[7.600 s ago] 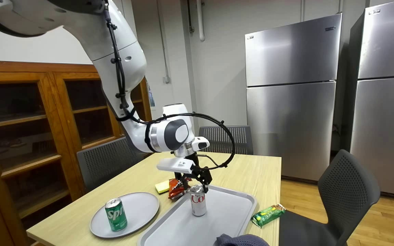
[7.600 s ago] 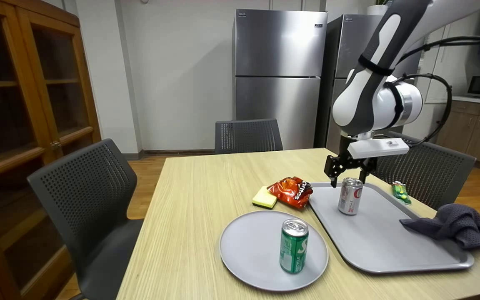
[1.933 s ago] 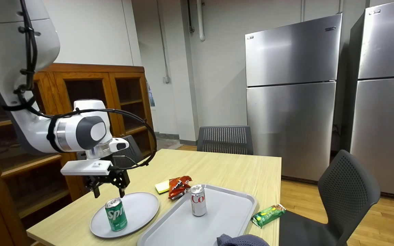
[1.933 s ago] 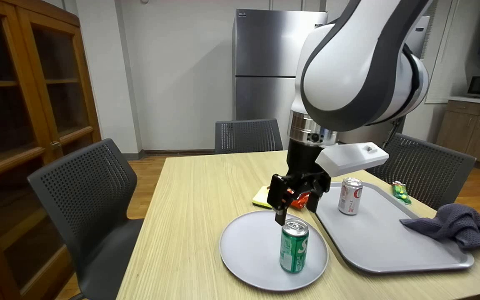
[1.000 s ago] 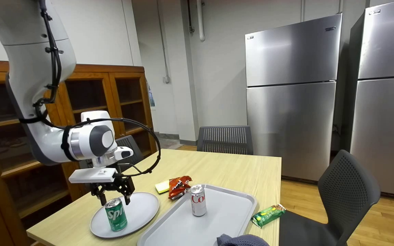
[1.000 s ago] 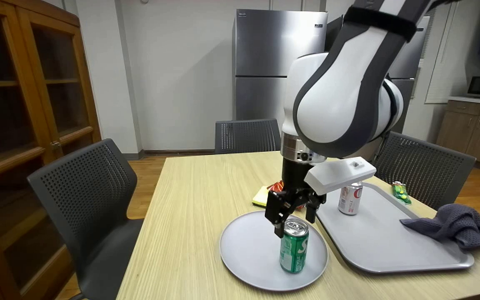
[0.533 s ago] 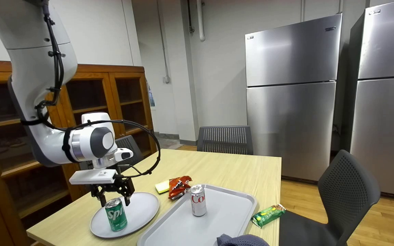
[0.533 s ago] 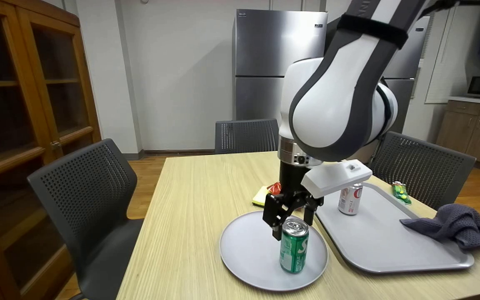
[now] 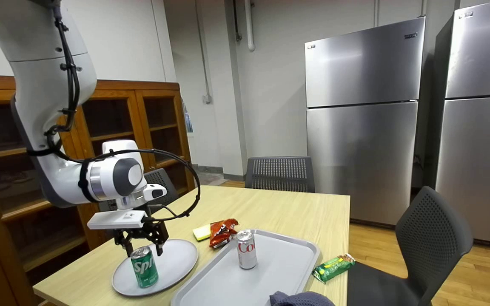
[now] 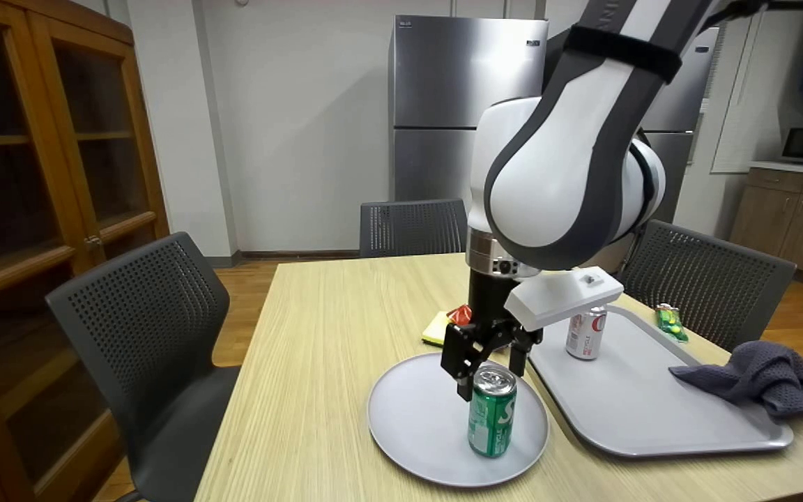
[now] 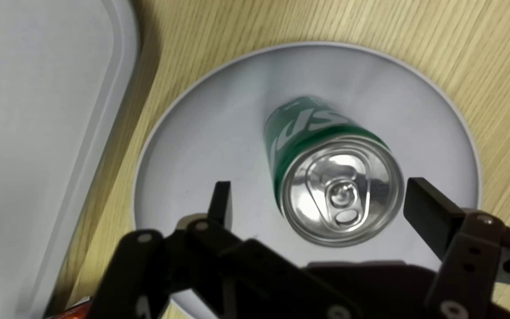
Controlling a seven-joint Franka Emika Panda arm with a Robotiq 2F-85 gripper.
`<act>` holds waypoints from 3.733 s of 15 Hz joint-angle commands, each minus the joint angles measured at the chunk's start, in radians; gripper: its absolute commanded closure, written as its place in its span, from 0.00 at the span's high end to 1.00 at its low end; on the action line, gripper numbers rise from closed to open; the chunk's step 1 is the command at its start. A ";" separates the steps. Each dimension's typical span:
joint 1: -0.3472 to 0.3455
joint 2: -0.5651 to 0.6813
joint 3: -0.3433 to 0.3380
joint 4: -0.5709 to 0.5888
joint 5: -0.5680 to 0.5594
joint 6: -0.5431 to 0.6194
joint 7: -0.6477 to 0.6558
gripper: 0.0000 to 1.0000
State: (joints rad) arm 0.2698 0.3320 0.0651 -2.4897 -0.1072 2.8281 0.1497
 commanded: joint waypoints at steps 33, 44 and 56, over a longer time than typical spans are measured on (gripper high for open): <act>-0.004 -0.117 0.017 -0.054 0.000 0.043 0.003 0.38; -0.043 -0.271 -0.059 -0.123 -0.083 0.029 0.064 0.38; -0.155 -0.417 -0.181 -0.223 -0.257 0.019 0.199 0.38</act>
State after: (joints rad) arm 0.1381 -0.0110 -0.0953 -2.6711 -0.3091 2.8628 0.2926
